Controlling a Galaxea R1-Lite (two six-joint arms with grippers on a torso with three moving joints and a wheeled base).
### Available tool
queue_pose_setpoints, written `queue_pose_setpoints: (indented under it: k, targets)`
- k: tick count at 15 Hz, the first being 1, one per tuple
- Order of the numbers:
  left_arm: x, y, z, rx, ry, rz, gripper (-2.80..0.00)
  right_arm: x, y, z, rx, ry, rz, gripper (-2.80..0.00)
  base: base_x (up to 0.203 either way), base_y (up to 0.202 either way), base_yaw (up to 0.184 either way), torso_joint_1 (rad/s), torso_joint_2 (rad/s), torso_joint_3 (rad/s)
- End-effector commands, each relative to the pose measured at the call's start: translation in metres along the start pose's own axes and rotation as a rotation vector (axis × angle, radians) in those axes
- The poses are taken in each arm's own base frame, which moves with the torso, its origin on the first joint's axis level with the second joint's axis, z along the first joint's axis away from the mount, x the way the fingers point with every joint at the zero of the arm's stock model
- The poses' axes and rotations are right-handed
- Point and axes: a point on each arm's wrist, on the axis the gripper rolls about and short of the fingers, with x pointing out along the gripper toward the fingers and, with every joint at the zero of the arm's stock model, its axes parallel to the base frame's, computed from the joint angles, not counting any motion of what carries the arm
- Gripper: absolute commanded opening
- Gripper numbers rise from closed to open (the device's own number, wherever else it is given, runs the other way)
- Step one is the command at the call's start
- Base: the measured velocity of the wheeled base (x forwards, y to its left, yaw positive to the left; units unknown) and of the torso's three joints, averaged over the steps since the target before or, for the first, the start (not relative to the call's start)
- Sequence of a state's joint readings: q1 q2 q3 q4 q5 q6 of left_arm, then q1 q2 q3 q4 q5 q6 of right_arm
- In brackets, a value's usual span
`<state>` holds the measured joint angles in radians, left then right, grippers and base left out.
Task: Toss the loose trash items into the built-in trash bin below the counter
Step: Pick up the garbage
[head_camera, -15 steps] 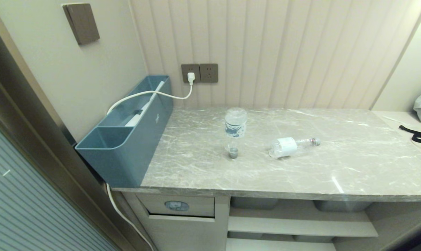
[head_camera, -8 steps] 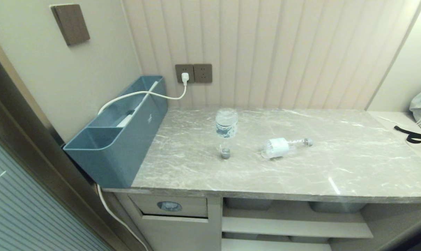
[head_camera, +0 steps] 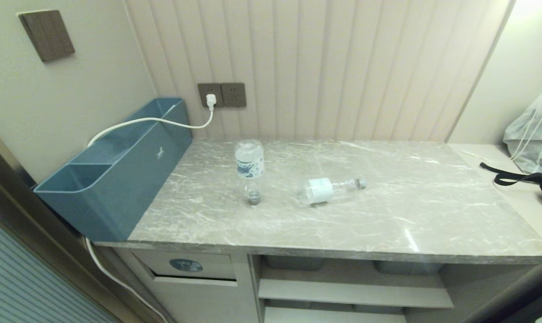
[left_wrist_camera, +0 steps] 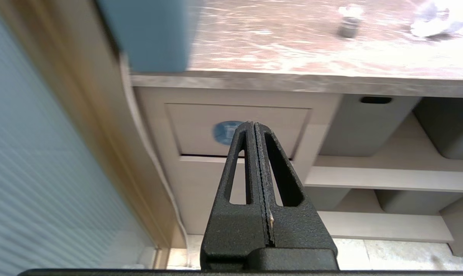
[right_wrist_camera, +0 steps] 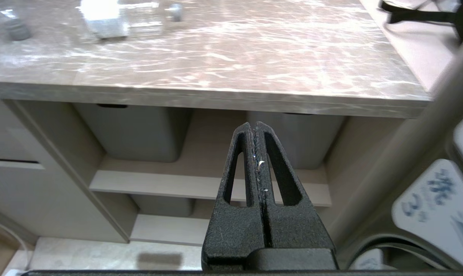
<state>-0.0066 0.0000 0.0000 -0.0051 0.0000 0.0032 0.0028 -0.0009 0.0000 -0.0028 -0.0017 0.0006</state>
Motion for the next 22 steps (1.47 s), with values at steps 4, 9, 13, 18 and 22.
queue_pose_setpoints:
  k: [4,9,13,18,22]
  targets:
    - [0.000,0.000,0.000,0.008,0.000,-0.009,-2.80,0.000,0.000,0.000,0.001,-0.001,0.000,-2.80,0.000,-0.094,0.002,0.002,0.00,0.003]
    - [0.011,-0.002,0.083,-0.053,-0.037,-0.150,-2.80,0.000,0.000,0.000,-0.002,-0.001,0.002,-2.80,0.000,0.000,0.000,0.000,0.00,0.000]
    - [0.088,-0.016,0.124,-0.131,0.220,-0.404,0.00,0.000,0.000,0.000,0.001,-0.001,0.000,-2.80,0.000,0.000,0.000,0.000,0.00,0.000]
    - [0.176,-0.042,0.091,-0.086,0.358,-0.564,0.00,0.000,0.000,0.000,-0.007,-0.001,0.004,-2.80,0.000,0.000,0.000,0.000,0.00,0.000]
    - [0.244,-0.059,0.069,0.024,0.323,-0.610,0.00,0.000,0.000,0.000,-0.006,-0.001,0.004,-2.80,0.000,0.000,0.000,0.000,0.00,0.000]
